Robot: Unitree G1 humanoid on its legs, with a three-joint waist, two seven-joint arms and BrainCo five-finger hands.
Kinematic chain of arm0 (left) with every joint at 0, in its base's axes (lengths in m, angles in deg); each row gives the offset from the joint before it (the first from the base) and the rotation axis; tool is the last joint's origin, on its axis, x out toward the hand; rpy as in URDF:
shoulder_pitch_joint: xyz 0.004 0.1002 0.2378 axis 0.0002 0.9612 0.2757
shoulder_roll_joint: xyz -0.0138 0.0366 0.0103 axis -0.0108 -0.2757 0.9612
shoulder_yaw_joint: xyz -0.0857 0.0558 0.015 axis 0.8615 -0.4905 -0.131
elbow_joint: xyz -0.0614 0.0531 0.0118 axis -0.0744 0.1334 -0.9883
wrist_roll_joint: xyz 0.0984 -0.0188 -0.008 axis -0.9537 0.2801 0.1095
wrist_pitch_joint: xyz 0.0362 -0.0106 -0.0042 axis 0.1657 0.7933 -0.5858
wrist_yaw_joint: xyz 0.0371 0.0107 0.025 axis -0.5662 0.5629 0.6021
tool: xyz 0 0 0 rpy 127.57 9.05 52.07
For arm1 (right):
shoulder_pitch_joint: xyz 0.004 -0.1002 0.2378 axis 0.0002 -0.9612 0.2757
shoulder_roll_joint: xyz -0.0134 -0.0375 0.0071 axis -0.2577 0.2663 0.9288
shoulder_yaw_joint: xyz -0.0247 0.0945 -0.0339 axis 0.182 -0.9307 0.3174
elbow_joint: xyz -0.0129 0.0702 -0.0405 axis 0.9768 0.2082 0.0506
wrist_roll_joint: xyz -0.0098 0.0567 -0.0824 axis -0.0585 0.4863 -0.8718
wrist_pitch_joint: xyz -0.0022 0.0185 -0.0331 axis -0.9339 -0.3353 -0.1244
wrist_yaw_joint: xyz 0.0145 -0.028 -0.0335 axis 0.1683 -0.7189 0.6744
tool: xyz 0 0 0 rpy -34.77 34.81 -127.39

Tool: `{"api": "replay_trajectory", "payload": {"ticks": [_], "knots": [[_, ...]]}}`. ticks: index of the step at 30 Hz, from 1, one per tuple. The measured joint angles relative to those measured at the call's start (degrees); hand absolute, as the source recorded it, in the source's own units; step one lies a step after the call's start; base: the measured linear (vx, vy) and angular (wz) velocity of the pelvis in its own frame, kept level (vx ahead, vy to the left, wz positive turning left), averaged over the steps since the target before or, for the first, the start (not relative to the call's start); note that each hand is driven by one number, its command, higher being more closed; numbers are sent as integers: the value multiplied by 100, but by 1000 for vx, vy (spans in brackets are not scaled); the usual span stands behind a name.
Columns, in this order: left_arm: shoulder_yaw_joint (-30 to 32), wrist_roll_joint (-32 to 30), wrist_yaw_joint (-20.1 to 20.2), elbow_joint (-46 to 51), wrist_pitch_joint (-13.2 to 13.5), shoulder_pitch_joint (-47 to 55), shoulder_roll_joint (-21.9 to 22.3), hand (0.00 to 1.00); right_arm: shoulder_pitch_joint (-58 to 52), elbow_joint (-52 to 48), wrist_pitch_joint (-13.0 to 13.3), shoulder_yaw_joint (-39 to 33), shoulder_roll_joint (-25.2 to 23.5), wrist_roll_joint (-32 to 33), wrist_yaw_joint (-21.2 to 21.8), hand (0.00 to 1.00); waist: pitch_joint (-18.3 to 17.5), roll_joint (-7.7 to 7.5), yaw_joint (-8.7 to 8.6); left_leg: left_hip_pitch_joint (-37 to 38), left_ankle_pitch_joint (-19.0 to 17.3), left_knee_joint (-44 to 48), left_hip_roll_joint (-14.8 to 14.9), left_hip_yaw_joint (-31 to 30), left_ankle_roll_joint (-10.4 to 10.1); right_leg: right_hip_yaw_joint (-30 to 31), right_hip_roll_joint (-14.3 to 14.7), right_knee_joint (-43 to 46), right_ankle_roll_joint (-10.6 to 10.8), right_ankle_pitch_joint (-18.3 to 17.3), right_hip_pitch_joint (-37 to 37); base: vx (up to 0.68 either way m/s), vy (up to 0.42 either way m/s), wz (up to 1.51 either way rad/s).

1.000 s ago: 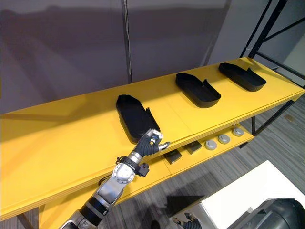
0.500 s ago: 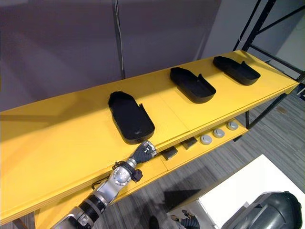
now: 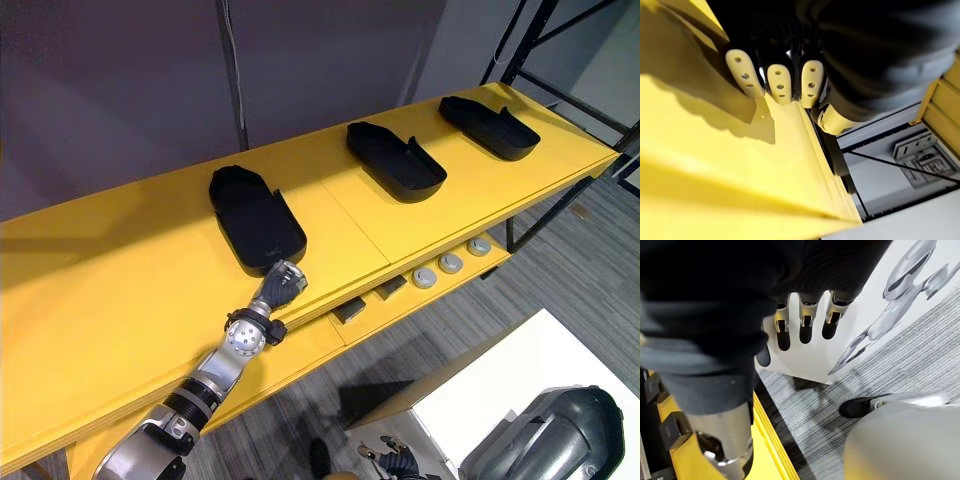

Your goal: Walk over and take plastic housings, then place them on the shelf

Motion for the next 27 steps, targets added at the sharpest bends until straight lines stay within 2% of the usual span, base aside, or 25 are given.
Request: {"api": "replay_trajectory", "payload": {"ticks": [5, 11, 17, 21, 24, 27], "knots": [[125, 0, -83, -174, -55, -163, -5, 100, -2, 1, 0, -5, 0, -3, -1, 0, 8, -1, -13, 4, 0, -2, -4, -3, 0, -2, -4, 0, 0, 0, 4, 9, 0, -1], [288, 1, -119, -199, -68, -164, -36, 100, -36, 6, 0, -1, 0, -15, -7, 0, 14, -1, -129, 5, -1, 0, -3, -5, -1, -5, -4, -26, 0, 0, 8, 0, 0, 0], [345, 17, -116, -75, -70, -138, -54, 100, -37, 6, 0, -4, 0, -29, -43, 0, 45, 9, -129, 3, 0, 0, -1, -18, 0, -22, -3, 0, 0, 0, 10, 0, 0, 0], [341, 258, -57, 1169, -78, 461, -234, 100, -48, 12, -2, -13, 11, -28, -52, 0, 64, 38, -136, -20, 11, 11, -5, -143, 14, -142, -22, 7, 0, 0, 41, 11, 0, 13], [500, 603, -10, 2693, 47, 1151, -403, 100, -44, 92, -4, -9, 44, -27, -54, 0, 65, 44, -19, -29, 18, 84, -17, -256, 22, -217, -54, 8, 0, -2, 115, 2, 6, 21], [793, 828, 86, 3732, 233, 1539, -437, 100, -68, 128, -5, -9, 80, -27, -58, 0, 65, 44, 177, -83, 29, 150, -47, -338, 38, -292, -92, 9, 0, -2, 126, -22, 11, 19]]}}
